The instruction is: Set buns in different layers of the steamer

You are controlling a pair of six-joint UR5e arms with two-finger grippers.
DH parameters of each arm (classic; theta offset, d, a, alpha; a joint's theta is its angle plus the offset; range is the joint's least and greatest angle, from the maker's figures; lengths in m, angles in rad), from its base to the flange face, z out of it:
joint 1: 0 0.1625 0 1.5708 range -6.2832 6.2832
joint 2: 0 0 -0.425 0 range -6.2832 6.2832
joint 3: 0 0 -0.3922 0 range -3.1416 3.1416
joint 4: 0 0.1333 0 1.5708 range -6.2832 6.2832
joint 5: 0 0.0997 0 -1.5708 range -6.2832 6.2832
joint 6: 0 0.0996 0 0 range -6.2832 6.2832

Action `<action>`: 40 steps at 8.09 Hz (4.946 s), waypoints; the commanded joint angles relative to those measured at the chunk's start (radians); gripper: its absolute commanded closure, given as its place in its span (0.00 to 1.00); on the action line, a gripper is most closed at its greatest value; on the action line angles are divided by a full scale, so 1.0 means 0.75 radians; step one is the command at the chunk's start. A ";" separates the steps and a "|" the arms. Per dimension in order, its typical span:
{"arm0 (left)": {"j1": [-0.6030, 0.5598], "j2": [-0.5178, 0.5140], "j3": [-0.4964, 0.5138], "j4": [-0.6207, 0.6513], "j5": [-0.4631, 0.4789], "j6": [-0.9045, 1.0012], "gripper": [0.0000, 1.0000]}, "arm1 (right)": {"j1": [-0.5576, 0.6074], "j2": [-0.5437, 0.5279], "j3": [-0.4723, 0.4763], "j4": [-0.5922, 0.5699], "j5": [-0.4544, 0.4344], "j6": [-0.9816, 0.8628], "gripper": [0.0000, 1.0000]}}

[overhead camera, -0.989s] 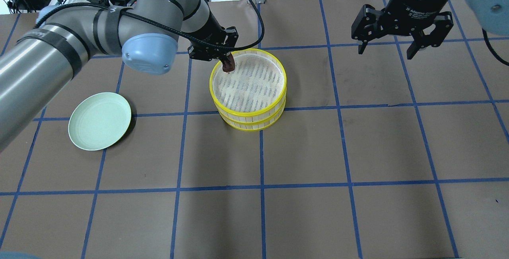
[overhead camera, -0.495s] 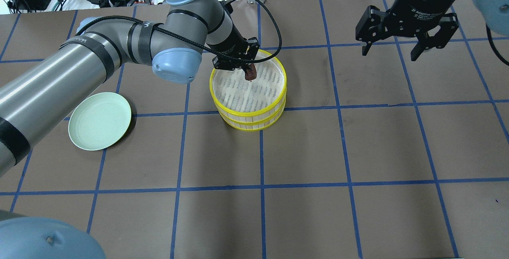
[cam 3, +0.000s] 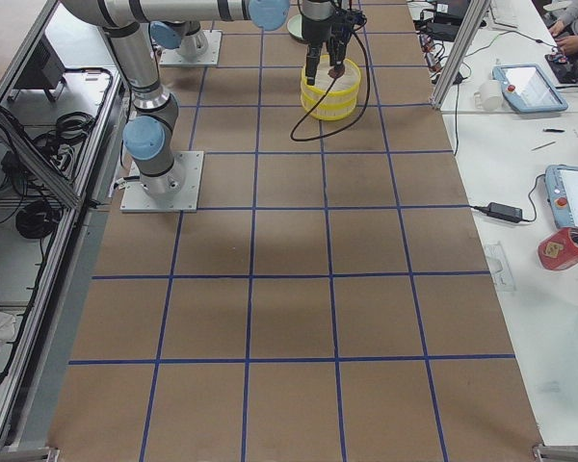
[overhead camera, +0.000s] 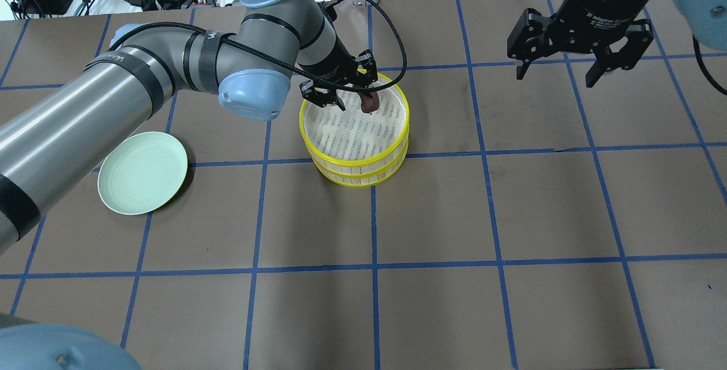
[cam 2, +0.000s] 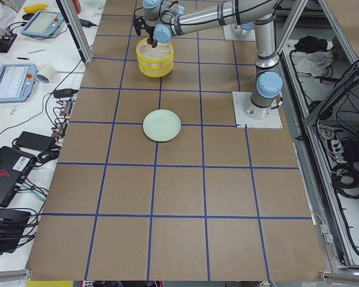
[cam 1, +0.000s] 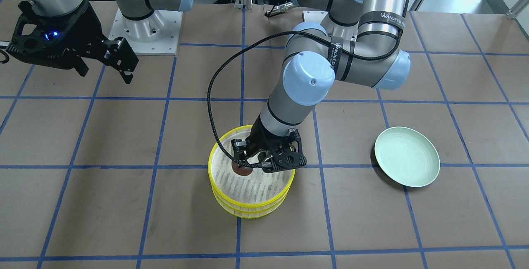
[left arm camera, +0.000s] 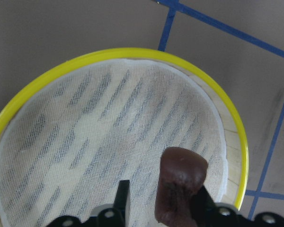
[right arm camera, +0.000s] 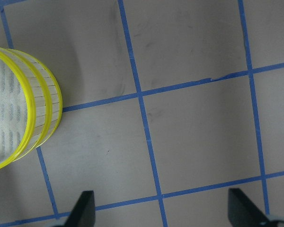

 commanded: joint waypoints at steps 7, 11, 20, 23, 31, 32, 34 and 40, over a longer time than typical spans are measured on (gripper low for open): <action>0.140 0.301 0.013 -0.445 0.334 0.243 0.00 | 0.004 0.040 -0.004 -0.036 0.068 0.013 0.00; 0.259 0.473 -0.013 -0.599 0.548 0.365 0.00 | 0.039 0.108 -0.020 -0.115 0.077 0.133 0.00; 0.261 0.488 -0.036 -0.656 0.403 0.500 0.00 | 0.057 0.098 -0.022 -0.110 0.003 0.111 0.00; 0.261 0.488 -0.036 -0.654 0.405 0.496 0.00 | 0.057 0.098 -0.016 -0.114 0.005 0.111 0.00; 0.257 0.488 -0.036 -0.654 0.415 0.494 0.00 | 0.057 0.098 -0.010 -0.114 0.005 0.101 0.00; 0.257 0.488 -0.036 -0.652 0.415 0.494 0.00 | 0.057 0.098 -0.010 -0.114 0.005 0.103 0.00; 0.255 0.488 -0.036 -0.652 0.413 0.494 0.00 | 0.057 0.098 -0.010 -0.114 0.005 0.103 0.00; 0.255 0.490 -0.036 -0.652 0.411 0.494 0.00 | 0.053 0.098 -0.008 -0.118 0.013 0.080 0.00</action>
